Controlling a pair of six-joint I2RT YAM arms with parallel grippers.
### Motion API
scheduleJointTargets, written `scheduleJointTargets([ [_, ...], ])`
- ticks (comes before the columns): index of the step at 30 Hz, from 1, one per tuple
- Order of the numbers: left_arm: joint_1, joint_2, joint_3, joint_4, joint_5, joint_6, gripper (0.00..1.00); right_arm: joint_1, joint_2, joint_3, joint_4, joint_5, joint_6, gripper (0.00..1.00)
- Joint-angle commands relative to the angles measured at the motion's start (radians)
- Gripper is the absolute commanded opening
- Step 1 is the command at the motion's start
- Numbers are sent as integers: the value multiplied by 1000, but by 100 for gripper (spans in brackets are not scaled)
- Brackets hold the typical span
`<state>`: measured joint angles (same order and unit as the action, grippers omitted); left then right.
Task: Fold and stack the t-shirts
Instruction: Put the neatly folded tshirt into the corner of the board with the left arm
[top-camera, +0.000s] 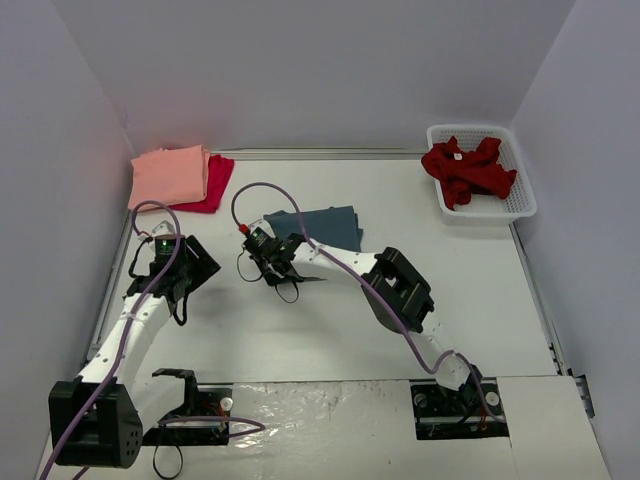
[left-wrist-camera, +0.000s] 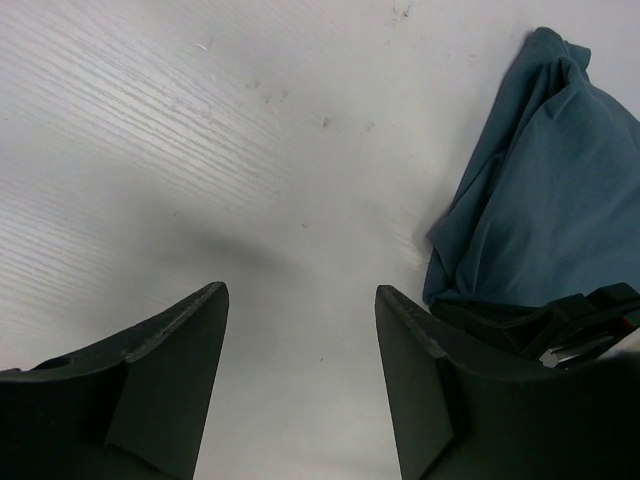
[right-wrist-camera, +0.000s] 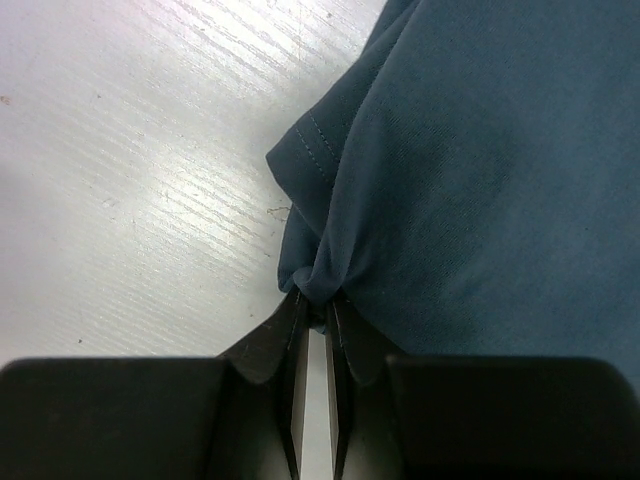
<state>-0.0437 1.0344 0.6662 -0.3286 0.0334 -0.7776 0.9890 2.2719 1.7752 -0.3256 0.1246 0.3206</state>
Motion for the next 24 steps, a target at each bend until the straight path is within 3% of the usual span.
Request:
scheduleJointTargets([
  [1,7,12,-17,39,55,-34,59,13,8,-13,-59,12,17,0],
  [6,8,29,-37,97,138,-98,66,10,-41,-25,-67,33,17,0],
  [16,33,105,-117,304,296,-268,70,11,-123,-65,-67,58,34,0],
  [24,38,240,-182,580,405,-403,72,13,-184,-77,-70,72,35,0],
])
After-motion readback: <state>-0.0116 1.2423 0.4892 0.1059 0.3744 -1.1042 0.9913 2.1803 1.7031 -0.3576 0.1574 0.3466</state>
